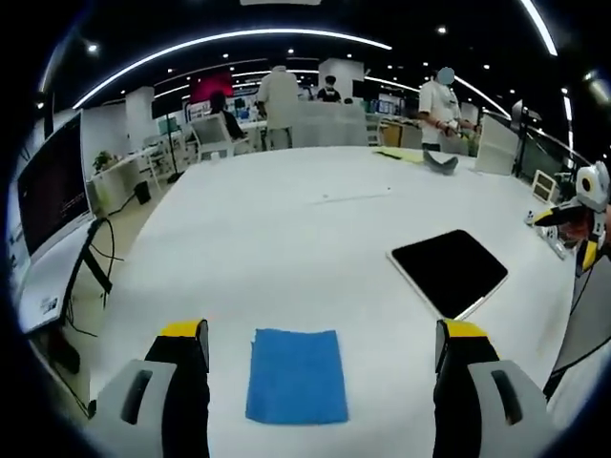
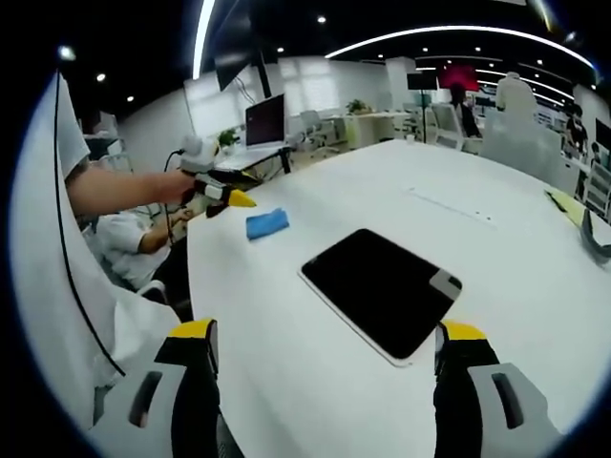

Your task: Wipe the mirror surface with the cleaning cloth until all visible marks leave the cleaned area.

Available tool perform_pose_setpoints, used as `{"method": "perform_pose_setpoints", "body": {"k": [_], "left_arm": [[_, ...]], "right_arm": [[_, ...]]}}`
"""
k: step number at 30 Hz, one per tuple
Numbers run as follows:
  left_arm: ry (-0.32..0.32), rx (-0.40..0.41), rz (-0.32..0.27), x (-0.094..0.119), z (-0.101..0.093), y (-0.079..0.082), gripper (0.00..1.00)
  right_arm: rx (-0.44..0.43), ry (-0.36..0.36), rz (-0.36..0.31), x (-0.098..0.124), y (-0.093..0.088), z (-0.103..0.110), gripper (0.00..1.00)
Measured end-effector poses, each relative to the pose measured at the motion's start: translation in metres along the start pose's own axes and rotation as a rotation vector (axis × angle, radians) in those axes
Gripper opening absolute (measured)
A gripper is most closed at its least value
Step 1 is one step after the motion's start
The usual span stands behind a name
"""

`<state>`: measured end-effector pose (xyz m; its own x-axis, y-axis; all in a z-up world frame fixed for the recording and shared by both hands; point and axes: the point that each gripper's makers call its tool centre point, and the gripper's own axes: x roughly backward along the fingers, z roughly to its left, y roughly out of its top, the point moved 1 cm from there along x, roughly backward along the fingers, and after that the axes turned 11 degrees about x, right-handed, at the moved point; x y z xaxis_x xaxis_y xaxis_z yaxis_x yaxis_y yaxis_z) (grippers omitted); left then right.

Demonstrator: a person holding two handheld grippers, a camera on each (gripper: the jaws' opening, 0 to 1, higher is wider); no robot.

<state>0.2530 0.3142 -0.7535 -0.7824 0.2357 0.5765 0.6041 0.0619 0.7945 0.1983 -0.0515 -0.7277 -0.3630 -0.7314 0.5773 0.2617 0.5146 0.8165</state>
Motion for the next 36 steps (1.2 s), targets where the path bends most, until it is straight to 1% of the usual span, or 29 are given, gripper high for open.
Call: {"method": "perform_pose_setpoints", "body": {"k": [1, 2, 3, 5, 7, 8, 10, 12, 15, 16, 17, 22, 23, 24, 26, 28, 30, 32, 34, 36], "left_arm": [[0.012, 0.01, -0.002, -0.002, 0.004, -0.002, 0.94], [0.016, 0.016, 0.002, -0.001, 0.004, -0.003, 0.85], [0.019, 0.015, 0.003, -0.001, 0.004, -0.004, 0.82], [0.031, 0.016, -0.009, -0.003, 0.006, -0.006, 0.87], [0.029, 0.018, -0.001, -0.004, 0.006, -0.009, 0.82], [0.039, 0.006, 0.002, -0.006, 0.008, -0.011, 0.79], [0.046, 0.008, 0.015, -0.008, 0.008, -0.015, 0.77], [0.045, 0.021, 0.012, -0.008, 0.006, -0.017, 0.74], [0.089, 0.019, 0.024, -0.008, 0.009, -0.021, 0.65], [0.091, 0.026, 0.022, -0.009, 0.009, -0.021, 0.6], [0.091, 0.029, 0.02, -0.009, 0.009, -0.021, 0.57], [0.125, 0.07, 0.03, -0.013, 0.01, -0.026, 0.54], [0.142, 0.075, 0.042, -0.013, 0.012, -0.027, 0.52], [0.146, 0.075, 0.041, -0.013, 0.012, -0.027, 0.49], [0.157, 0.081, 0.039, -0.013, 0.013, -0.026, 0.43], [0.183, 0.061, 0.041, -0.013, 0.016, -0.025, 0.37], [0.178, 0.08, 0.049, -0.014, 0.016, -0.026, 0.35], [0.181, 0.077, 0.043, -0.014, 0.017, -0.025, 0.35], [0.192, 0.077, 0.055, -0.015, 0.019, -0.028, 0.36], [0.216, 0.092, 0.054, -0.015, 0.023, -0.029, 0.36]], "right_arm": [[-0.001, 0.002, 0.001, -0.001, 0.0, 0.0, 0.94], [0.001, 0.0, 0.003, -0.001, 0.001, -0.002, 0.94], [0.001, 0.0, 0.004, -0.002, 0.001, -0.002, 0.94], [-0.001, 0.0, 0.002, -0.003, 0.003, -0.003, 0.94], [-0.003, 0.0, 0.003, -0.004, 0.003, -0.004, 0.94], [-0.002, -0.001, 0.006, -0.004, 0.003, -0.004, 0.94], [-0.002, 0.002, 0.01, -0.005, 0.002, -0.003, 0.94], [-0.006, 0.003, 0.015, -0.005, 0.001, -0.003, 0.94], [-0.012, 0.004, 0.024, -0.004, -0.003, -0.002, 0.94], [-0.013, 0.004, 0.028, -0.004, -0.004, -0.002, 0.94], [-0.013, 0.004, 0.029, -0.004, -0.005, -0.002, 0.94], [-0.023, 0.003, 0.039, -0.002, -0.01, -0.005, 0.94], [-0.024, 0.003, 0.044, -0.002, -0.011, -0.005, 0.94], [-0.023, 0.002, 0.043, -0.002, -0.011, -0.006, 0.94], [-0.052, 0.006, 0.026, -0.002, -0.01, -0.007, 0.94], [-0.057, 0.005, 0.016, -0.002, -0.008, -0.009, 0.94], [-0.054, 0.006, 0.014, -0.002, -0.007, -0.01, 0.93], [-0.053, 0.006, 0.012, -0.003, -0.005, -0.012, 0.93], [-0.053, 0.005, 0.005, -0.003, -0.003, -0.013, 0.93], [-0.057, 0.007, 0.003, -0.004, -0.004, -0.014, 0.93]]}}
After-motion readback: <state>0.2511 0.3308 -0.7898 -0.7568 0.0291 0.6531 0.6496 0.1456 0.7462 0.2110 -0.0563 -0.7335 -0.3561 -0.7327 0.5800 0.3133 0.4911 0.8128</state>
